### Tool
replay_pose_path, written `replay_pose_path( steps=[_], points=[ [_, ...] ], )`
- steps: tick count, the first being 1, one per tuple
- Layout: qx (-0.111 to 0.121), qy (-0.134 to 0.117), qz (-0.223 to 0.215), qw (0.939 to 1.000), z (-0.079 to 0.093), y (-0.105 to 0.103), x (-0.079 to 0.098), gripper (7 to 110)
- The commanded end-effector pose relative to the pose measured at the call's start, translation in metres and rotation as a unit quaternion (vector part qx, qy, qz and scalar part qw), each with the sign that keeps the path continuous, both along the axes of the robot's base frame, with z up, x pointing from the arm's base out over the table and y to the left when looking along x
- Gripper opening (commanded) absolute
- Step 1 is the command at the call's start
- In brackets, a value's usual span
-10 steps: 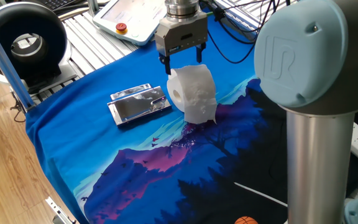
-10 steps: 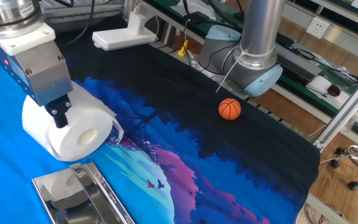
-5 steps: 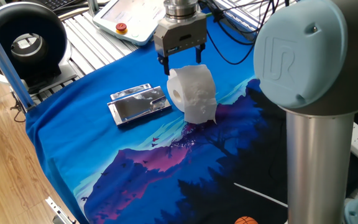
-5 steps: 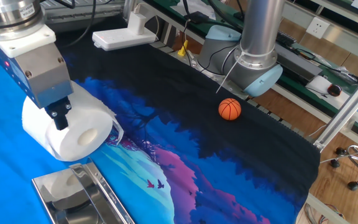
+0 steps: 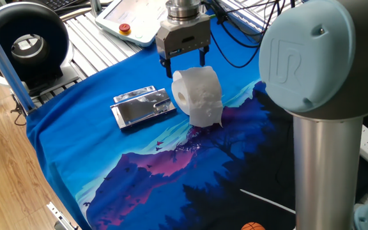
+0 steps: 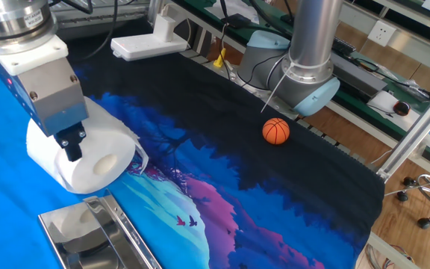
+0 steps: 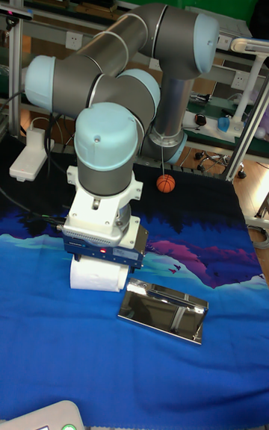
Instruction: Put the toilet paper on its holder
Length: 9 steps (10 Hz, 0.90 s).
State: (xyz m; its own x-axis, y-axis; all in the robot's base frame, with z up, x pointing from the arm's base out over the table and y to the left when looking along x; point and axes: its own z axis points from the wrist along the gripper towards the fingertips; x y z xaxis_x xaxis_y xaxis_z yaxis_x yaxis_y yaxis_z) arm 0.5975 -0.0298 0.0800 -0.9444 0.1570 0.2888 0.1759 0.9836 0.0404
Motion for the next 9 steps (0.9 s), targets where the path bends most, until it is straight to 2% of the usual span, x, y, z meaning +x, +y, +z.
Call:
replay_pose_path(
  steps=[1, 4, 6, 7, 9],
  points=[
    [-0.004, 0.002, -0.005, 1.0000, -0.003, 0.001, 0.001, 110],
    [0.000, 0.003, -0.001, 1.0000, -0.002, 0.003, -0.001, 110],
    [-0.001, 0.013, 0.003, 0.9999, -0.002, 0.003, -0.006, 110],
    [-0.003, 0.021, 0.006, 0.9998, -0.002, 0.003, -0.012, 88],
    [-0.007, 0.024, 0.012, 0.9996, -0.004, 0.000, -0.017, 88]
  ],
)
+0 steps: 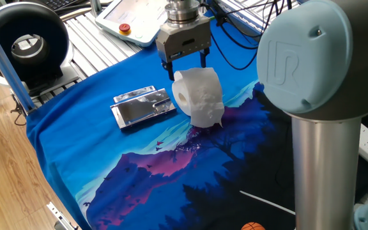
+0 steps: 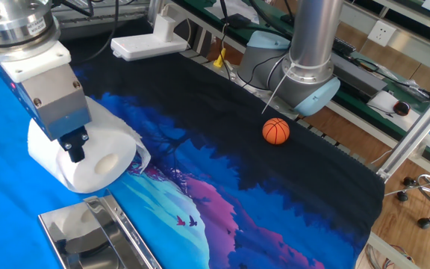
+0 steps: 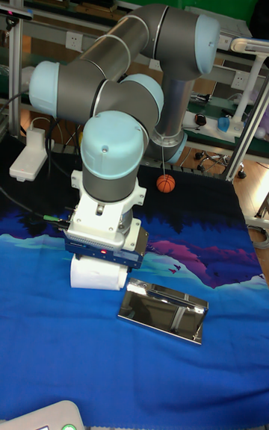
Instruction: Put the toilet paper on its holder
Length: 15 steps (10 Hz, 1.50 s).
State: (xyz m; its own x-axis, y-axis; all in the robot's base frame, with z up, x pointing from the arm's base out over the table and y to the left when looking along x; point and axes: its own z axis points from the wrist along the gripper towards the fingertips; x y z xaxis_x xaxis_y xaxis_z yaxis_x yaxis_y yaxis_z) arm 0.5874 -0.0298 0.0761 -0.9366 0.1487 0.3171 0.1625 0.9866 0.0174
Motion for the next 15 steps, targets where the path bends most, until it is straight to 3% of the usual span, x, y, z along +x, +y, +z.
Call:
replay_pose_path(
  steps=[1, 6, 7, 15],
  points=[
    [0.000, 0.009, 0.008, 0.9999, 0.002, -0.002, -0.008, 88],
    [0.013, 0.001, 0.009, 0.9999, 0.002, 0.005, -0.005, 88],
    [0.015, 0.001, 0.010, 0.9998, 0.002, 0.005, -0.004, 110],
    [0.015, 0.018, 0.017, 0.9996, -0.003, 0.009, -0.012, 110]
  ],
)
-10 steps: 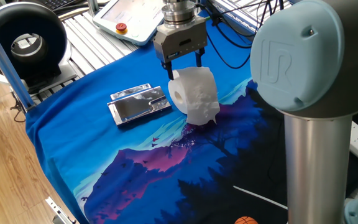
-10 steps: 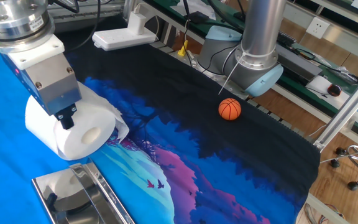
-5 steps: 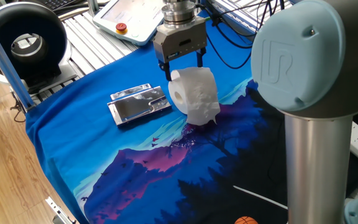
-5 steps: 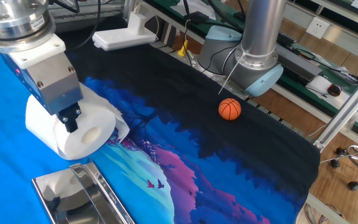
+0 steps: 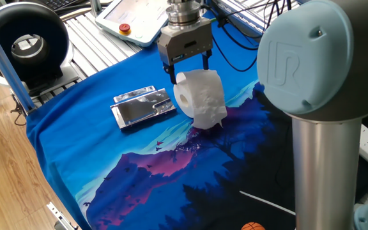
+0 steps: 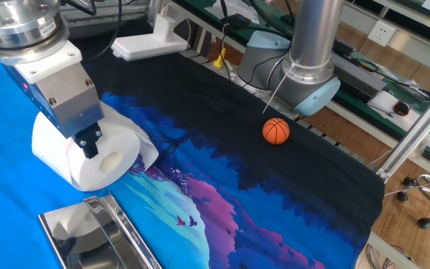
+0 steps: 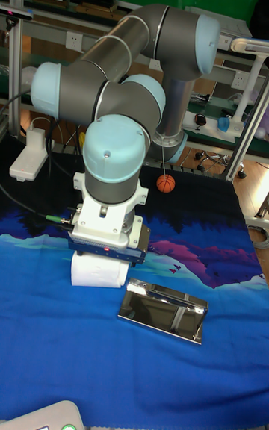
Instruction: Put the toilet paper on its holder
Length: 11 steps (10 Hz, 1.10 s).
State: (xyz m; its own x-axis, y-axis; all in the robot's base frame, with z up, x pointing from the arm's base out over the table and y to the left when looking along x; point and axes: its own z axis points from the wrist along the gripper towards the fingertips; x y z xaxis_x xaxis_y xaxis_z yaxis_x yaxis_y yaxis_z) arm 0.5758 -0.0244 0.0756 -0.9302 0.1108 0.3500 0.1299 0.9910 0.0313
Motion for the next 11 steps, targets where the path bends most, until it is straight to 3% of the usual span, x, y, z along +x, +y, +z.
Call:
replay_pose_path(
  steps=[1, 5, 11],
  points=[
    [0.005, 0.001, 0.001, 1.0000, -0.003, 0.002, 0.000, 110],
    [0.005, 0.009, 0.005, 0.9999, -0.003, 0.003, -0.003, 110],
    [-0.019, 0.022, 0.014, 0.9995, 0.006, -0.008, -0.009, 110]
  ],
)
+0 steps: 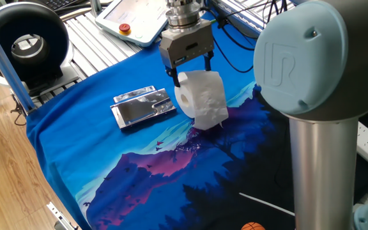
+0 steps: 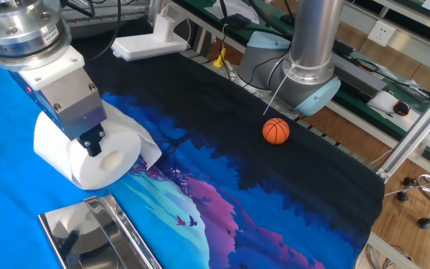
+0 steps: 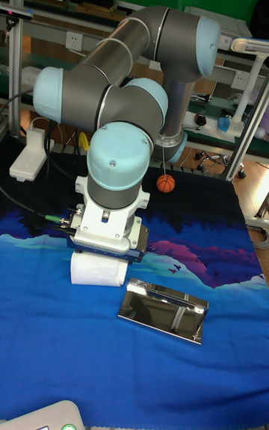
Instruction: Put the toilet paper on its holder
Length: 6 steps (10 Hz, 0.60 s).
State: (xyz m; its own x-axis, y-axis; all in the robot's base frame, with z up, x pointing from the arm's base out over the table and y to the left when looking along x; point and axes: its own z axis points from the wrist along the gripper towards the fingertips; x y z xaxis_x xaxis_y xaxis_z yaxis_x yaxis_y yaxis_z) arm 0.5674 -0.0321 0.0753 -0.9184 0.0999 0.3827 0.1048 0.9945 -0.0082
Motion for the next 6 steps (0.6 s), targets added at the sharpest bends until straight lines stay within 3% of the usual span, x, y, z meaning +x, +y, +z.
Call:
replay_pose_path(
  steps=[1, 4, 5, 6],
  points=[
    [0.002, 0.003, 0.002, 1.0000, 0.0069, 0.0006, -0.0008, 110],
    [0.003, 0.003, 0.002, 1.0000, 0.0043, 0.0035, -0.0010, 110],
    [0.005, 0.001, 0.002, 1.0000, 0.0010, 0.0076, -0.0011, 88],
    [0.005, 0.000, 0.001, 1.0000, -0.0017, 0.0100, -0.0006, 88]
  ],
)
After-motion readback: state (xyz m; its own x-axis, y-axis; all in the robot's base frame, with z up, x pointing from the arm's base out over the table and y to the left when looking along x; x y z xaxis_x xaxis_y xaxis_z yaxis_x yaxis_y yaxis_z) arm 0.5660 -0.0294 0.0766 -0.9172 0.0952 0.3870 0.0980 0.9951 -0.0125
